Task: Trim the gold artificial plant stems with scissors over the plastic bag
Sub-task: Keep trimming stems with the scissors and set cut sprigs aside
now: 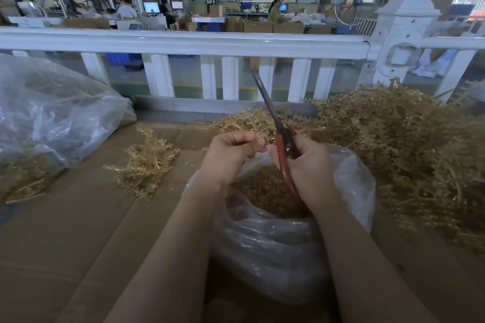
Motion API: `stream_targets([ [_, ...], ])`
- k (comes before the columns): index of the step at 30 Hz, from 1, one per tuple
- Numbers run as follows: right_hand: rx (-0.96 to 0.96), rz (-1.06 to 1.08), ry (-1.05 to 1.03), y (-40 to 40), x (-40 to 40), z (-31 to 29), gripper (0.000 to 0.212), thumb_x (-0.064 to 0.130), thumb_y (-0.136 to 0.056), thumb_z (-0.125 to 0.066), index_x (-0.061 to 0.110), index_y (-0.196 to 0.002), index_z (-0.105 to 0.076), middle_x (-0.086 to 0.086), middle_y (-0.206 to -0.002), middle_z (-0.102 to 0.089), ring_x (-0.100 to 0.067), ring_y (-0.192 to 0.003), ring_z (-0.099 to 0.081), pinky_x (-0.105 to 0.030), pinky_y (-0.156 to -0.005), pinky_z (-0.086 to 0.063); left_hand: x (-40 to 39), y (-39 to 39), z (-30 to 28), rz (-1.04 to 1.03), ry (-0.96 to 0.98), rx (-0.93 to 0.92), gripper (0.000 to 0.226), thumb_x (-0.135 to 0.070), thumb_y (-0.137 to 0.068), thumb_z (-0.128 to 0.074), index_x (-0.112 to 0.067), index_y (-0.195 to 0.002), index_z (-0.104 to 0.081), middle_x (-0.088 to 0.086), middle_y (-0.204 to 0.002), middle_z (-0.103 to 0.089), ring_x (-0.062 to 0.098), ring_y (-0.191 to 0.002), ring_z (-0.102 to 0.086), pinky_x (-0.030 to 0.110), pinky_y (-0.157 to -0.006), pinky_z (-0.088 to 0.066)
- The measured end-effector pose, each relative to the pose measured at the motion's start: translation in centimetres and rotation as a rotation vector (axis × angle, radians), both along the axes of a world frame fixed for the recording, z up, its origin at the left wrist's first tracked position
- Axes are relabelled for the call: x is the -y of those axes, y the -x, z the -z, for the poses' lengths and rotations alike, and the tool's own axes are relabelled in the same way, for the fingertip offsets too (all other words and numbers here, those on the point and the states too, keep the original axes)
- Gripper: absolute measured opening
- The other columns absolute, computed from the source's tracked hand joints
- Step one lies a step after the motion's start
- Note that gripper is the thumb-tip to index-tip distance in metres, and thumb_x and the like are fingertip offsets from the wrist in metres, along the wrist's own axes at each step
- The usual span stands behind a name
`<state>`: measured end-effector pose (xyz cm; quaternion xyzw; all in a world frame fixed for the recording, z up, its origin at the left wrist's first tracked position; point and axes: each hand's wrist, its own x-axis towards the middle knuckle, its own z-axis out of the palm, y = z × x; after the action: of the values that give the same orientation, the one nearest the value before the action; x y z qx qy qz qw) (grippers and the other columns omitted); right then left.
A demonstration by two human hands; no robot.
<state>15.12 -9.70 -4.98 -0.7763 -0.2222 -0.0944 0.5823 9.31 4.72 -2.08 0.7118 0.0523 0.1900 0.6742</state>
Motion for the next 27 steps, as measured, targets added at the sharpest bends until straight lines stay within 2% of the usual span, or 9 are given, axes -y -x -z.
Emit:
stream_targets([
  [3, -0.007, -0.024, -0.063, -0.11, 0.08, 0.09, 0.013, 0.029, -0.086, -0.078, 0.03, -0.077, -0.069, 0.018, -0.065, -0.069, 0.004, -0.058, -0.063, -0.011, -0.051, -0.045, 0.31, -0.02, -0.05, 0.026, 0.017, -0.002, 0.012, -0.006, -0.089, -0.069, -0.014, -0.082, -0.072, -0.016, -0.068, -0.069, -0.009, -0.06, -0.058, 0.007, -0.058, -0.042],
  [6, 0.007, -0.001, -0.043, -0.24, 0.13, 0.13, 0.014, 0.027, -0.087, -0.077, 0.028, -0.076, -0.068, 0.02, -0.064, -0.068, 0.004, -0.058, -0.063, -0.009, -0.049, -0.044, 0.0, -0.1, -0.1, -0.017, 0.075, -0.002, 0.002, -0.016, -0.087, -0.073, -0.017, -0.089, -0.072, -0.011, -0.08, -0.072, 0.0, -0.068, -0.06, 0.019, -0.068, -0.044],
  [10, 0.007, 0.019, 0.002, -0.26, 0.04, 0.13, 0.012, 0.033, -0.087, -0.078, 0.031, -0.079, -0.07, 0.017, -0.069, -0.07, -0.002, -0.062, -0.065, -0.021, -0.058, -0.053, -0.17, -0.15, -0.03, -0.061, 0.087, 0.017, 0.011, -0.022, -0.09, -0.071, -0.022, -0.079, -0.071, -0.006, -0.077, -0.071, 0.006, -0.068, -0.056, 0.028, -0.071, -0.041],
  [12, 0.005, 0.033, 0.018, -0.17, 0.02, 0.08, 0.012, 0.04, -0.085, -0.078, 0.033, -0.081, -0.069, 0.021, -0.074, -0.07, -0.001, -0.067, -0.065, -0.026, -0.064, -0.053, -0.14, -0.14, -0.04, -0.078, 0.092, 0.038, 0.016, -0.019, -0.09, -0.071, -0.023, -0.075, -0.073, -0.007, -0.074, -0.07, 0.005, -0.065, -0.055, 0.027, -0.069, -0.04],
  [14, 0.036, 0.057, 0.079, 0.01, 0.2, -0.08, 0.024, 0.059, -0.079, -0.075, 0.038, -0.086, -0.067, 0.029, -0.082, -0.068, 0.007, -0.079, -0.063, -0.018, -0.065, -0.046, -0.19, -0.09, -0.12, -0.09, 0.101, 0.073, 0.022, -0.017, -0.091, -0.07, -0.025, -0.07, -0.074, -0.009, -0.069, -0.068, 0.003, -0.063, -0.055, 0.026, -0.067, -0.039],
  [16, 0.082, 0.089, 0.194, 0.17, 0.52, -0.17, 0.044, 0.075, -0.072, -0.068, 0.039, -0.096, -0.064, 0.025, -0.086, -0.068, 0.008, -0.084, -0.062, -0.015, -0.065, -0.043, -0.33, -0.04, -0.25, -0.109, 0.095, 0.1, 0.026, -0.017, -0.092, -0.067, -0.026, -0.069, -0.073, -0.012, -0.065, -0.066, 0.001, -0.061, -0.055, 0.024, -0.065, -0.039],
  [20, 0.148, 0.124, 0.338, 0.39, 0.66, -0.19, 0.058, 0.08, -0.071, -0.064, 0.033, -0.104, -0.063, 0.016, -0.095, -0.068, -0.005, -0.092, -0.064, -0.031, -0.078, -0.055, -0.42, 0.15, -0.43, -0.095, 0.114, 0.165, 0.027, -0.012, -0.096, -0.062, -0.022, -0.072, -0.069, -0.014, -0.06, -0.061, -0.001, -0.058, -0.051, 0.014, -0.06, -0.04],
  [24, 0.238, 0.174, 0.432, 0.63, 0.58, -0.45, 0.062, 0.079, -0.073, -0.063, 0.024, -0.101, -0.064, 0.011, -0.098, -0.063, -0.011, -0.091, -0.062, -0.038, -0.077, -0.058, -0.57, -0.05, -0.3, -0.12, 0.129, 0.173, 0.031, -0.005, -0.096, -0.059, -0.021, -0.073, -0.071, -0.008, -0.066, -0.061, 0.011, -0.065, -0.046, 0.026, -0.066, -0.038],
  [27, 0.285, 0.196, 0.488, 0.67, 0.66, -0.57, 0.06, 0.078, -0.075, -0.063, 0.023, -0.099, -0.063, 0.01, -0.094, -0.063, -0.011, -0.087, -0.061, -0.037, -0.075, -0.057, -0.68, -0.15, -0.06, -0.121, 0.157, 0.174, 0.037, -0.003, -0.095, -0.058, -0.022, -0.067, -0.072, 0.007, -0.075, -0.058, 0.023, -0.075, -0.039, 0.032, -0.069, -0.035],
])
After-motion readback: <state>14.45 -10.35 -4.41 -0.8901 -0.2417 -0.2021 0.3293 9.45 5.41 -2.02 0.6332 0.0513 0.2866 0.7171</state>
